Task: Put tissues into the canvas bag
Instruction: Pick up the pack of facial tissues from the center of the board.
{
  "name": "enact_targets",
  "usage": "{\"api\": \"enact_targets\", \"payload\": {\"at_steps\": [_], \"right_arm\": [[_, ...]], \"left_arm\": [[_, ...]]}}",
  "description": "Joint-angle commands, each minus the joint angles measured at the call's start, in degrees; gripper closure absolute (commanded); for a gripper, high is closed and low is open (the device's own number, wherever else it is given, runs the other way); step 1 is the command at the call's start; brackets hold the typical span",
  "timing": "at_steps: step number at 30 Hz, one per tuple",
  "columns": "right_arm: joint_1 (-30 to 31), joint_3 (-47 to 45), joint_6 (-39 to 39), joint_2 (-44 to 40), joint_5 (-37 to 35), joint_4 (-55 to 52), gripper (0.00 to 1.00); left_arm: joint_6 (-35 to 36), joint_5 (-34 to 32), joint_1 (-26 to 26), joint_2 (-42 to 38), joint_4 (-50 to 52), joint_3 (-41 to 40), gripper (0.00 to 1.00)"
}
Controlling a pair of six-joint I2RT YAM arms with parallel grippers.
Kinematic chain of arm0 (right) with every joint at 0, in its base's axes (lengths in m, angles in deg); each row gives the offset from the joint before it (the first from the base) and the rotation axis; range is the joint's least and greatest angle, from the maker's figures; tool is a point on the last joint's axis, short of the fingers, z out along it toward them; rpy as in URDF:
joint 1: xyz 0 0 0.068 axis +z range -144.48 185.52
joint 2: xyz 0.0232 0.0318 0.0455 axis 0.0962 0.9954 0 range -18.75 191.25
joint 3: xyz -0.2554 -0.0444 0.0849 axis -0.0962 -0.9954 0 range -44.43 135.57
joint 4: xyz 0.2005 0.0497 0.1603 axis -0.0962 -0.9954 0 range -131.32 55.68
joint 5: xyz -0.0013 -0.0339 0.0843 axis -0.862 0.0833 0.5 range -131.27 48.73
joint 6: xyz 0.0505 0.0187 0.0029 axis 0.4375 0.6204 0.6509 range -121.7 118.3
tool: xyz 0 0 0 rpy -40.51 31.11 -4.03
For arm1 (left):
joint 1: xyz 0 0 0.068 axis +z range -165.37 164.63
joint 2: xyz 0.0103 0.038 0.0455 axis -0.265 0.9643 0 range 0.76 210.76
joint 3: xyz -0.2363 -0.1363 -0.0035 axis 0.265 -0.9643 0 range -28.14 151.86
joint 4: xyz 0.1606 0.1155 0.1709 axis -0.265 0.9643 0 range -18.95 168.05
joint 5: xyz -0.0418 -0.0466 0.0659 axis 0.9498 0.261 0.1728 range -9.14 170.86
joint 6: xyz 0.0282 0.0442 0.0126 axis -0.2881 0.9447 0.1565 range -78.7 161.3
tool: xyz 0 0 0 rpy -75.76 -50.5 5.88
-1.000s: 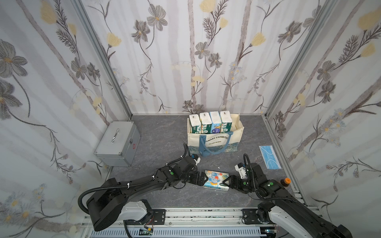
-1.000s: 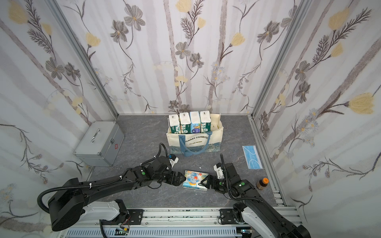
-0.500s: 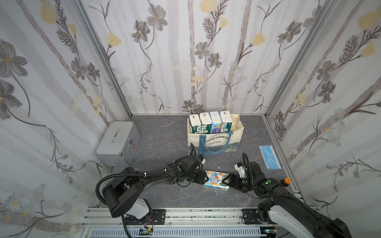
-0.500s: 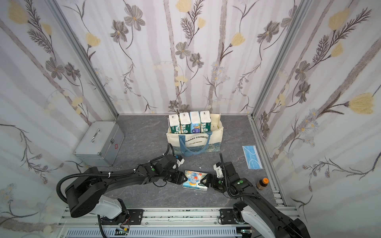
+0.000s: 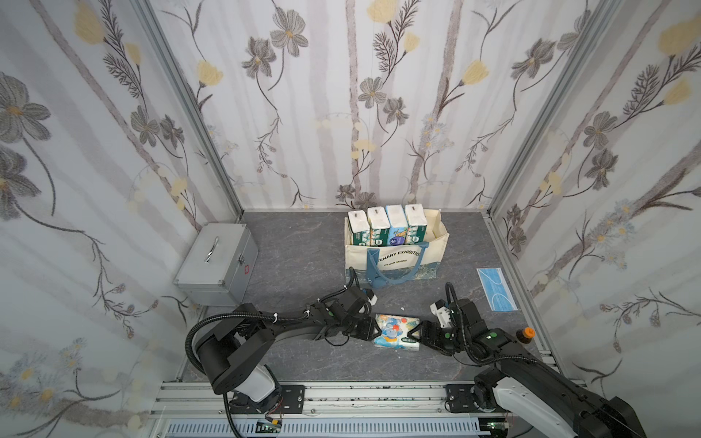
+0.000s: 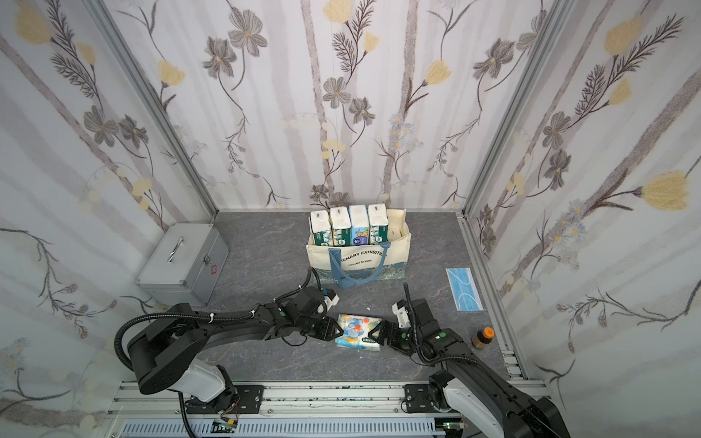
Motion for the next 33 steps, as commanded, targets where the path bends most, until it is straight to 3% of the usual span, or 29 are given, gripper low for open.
{"api": "enact_targets", "payload": {"at_steps": [1, 15, 25, 33], "right_arm": [[0.04, -0.53, 1.45, 1.59, 2.44, 5.51, 0.09], [-0.05, -0.97, 6.17, 13.17, 10.88, 25.14, 0.11], [0.51, -1.62, 7.99, 15.46, 16.8, 33.65, 0.21], [1.53, -1.18, 5.96, 15.76, 15.91, 30.56, 0.35]], "left_arm": [[0.1, -2.11, 0.41, 0.39, 3.03, -1.02, 0.69], [0.39, -1.44, 0.83, 0.84, 2.9, -1.59, 0.71], [0.35, 0.12, 0.97, 1.7, 2.02, -1.31, 0.71], [0.24, 0.63, 0.97, 1.92, 2.12, -0.86, 0.71]]}}
